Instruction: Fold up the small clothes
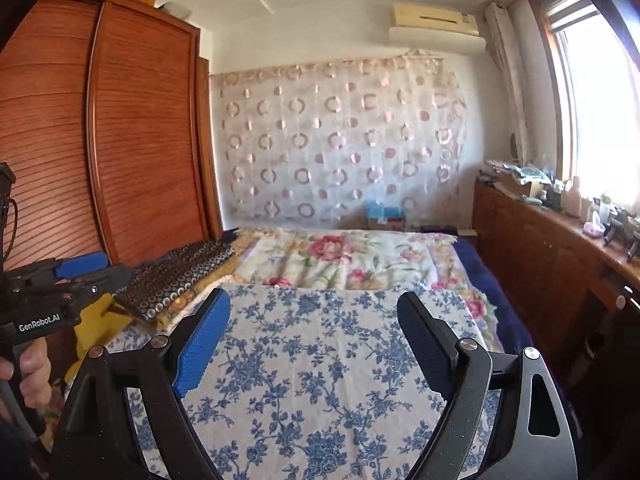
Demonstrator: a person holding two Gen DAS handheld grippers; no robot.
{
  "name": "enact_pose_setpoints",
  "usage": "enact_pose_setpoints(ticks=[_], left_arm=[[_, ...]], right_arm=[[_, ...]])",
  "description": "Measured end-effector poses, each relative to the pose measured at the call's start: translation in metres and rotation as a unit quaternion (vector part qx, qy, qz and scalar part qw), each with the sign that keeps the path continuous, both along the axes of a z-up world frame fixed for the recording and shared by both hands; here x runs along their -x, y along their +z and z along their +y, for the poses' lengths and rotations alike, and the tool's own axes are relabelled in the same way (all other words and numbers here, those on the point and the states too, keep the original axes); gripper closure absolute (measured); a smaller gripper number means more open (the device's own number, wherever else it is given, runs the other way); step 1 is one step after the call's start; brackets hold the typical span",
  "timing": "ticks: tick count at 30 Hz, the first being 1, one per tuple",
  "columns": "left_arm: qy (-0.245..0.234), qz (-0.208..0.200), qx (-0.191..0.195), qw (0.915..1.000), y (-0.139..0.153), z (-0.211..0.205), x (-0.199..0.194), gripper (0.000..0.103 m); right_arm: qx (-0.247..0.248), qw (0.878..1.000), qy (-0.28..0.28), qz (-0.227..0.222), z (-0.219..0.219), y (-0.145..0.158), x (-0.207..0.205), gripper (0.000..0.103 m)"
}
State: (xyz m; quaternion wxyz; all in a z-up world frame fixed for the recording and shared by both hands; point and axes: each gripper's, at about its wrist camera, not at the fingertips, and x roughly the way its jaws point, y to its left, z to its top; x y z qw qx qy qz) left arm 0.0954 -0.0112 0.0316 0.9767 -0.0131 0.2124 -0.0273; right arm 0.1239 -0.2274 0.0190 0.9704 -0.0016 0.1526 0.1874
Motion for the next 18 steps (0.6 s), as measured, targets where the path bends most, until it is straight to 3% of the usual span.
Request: enact_pose_setpoints(ticks=[18], left_arm=[[0.004,0.0,0.003,1.0,-0.0029,0.0019,0.0,0.045]], right_arm=[[-0.001,1.0,0.0,0.0,-0.0026,0.0006,0.0004,0.016]])
